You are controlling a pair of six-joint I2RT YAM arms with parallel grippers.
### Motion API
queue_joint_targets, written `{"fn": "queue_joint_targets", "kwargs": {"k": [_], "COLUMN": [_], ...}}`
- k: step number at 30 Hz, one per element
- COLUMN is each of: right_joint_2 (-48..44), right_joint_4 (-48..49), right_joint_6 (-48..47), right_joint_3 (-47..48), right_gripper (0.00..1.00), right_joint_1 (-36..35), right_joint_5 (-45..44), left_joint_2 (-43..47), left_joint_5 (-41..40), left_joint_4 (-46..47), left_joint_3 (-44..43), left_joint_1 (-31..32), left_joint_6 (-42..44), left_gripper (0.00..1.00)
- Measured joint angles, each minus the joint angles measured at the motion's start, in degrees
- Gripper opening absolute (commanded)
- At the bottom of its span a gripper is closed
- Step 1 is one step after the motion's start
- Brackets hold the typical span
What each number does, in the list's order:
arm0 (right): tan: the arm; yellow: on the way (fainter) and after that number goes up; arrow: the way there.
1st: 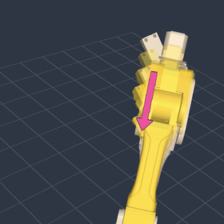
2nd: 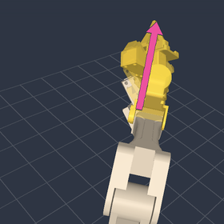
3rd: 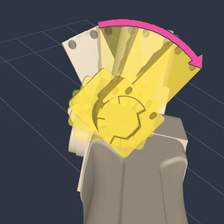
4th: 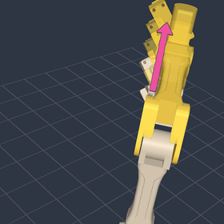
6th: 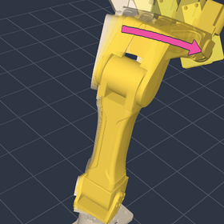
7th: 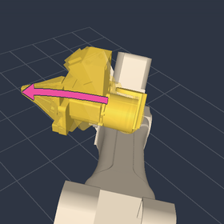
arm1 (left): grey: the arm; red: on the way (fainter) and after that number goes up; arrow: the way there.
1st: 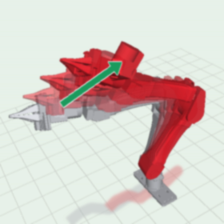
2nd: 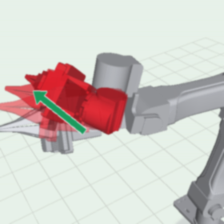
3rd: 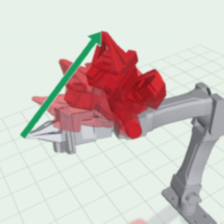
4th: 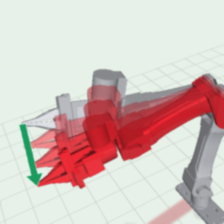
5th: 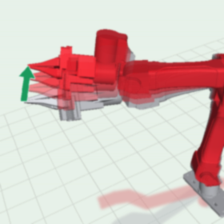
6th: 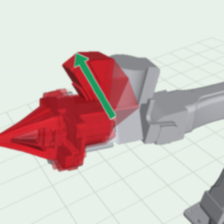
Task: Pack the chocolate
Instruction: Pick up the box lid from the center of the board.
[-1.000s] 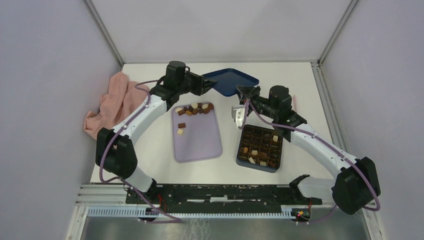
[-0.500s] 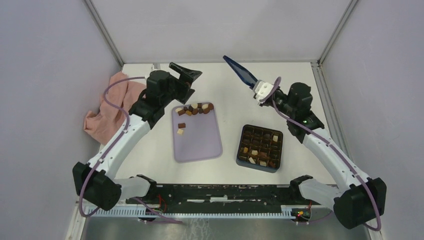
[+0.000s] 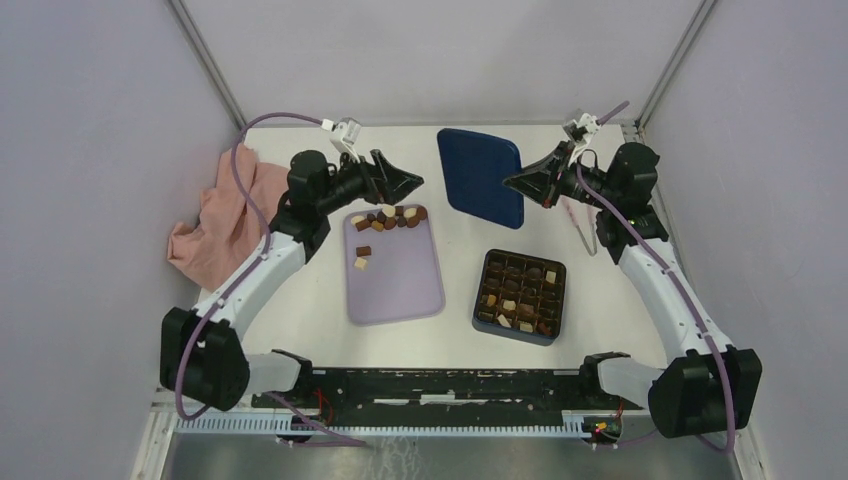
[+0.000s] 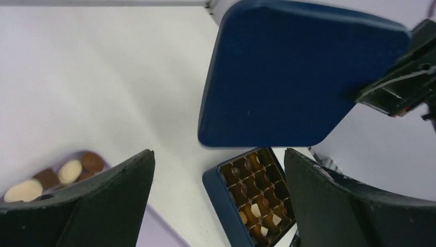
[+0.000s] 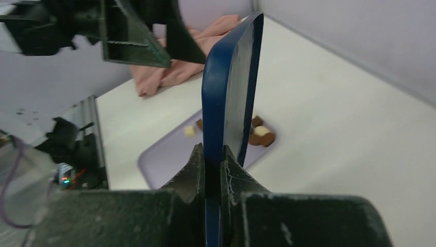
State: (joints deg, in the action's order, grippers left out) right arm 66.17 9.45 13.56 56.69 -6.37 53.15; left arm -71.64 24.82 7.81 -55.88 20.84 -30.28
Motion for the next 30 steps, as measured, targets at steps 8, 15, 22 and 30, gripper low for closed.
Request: {"fn": "queue_joint_targets", "kwargs": {"k": [8, 15, 22, 30], "right_joint_2": [1.4, 1.4, 2.3, 2.3], "right_joint_4": [7.9, 19.0, 24.0, 18.4], "right_joint_6": [16.7, 30.9, 39.8, 37.4], "right_joint_3": [-0.9, -5.6, -8.2, -9.0], "right_gripper": [0.0, 0.0, 0.0, 0.49], "right_joint_1": [0.3, 0.6, 1.4, 4.8], "right_joint_5": [9.7, 11.3, 11.4, 11.2], "left_joint_2": [-10.8, -11.6, -15.2, -17.2], "left_joint_5": [23.2, 26.8, 28.3, 29.7], "left_joint_4": [25.7, 33.3, 40.2, 44.9], "left_joint_3": [1.2, 3.7, 3.1, 1.7], "left_joint_1": [-5.3, -4.5, -1.2, -0.8], "left_joint_6": [-10.4, -15.6, -23.0, -30.3], "left_gripper": [0.99, 0.87, 0.28, 0.02]}}
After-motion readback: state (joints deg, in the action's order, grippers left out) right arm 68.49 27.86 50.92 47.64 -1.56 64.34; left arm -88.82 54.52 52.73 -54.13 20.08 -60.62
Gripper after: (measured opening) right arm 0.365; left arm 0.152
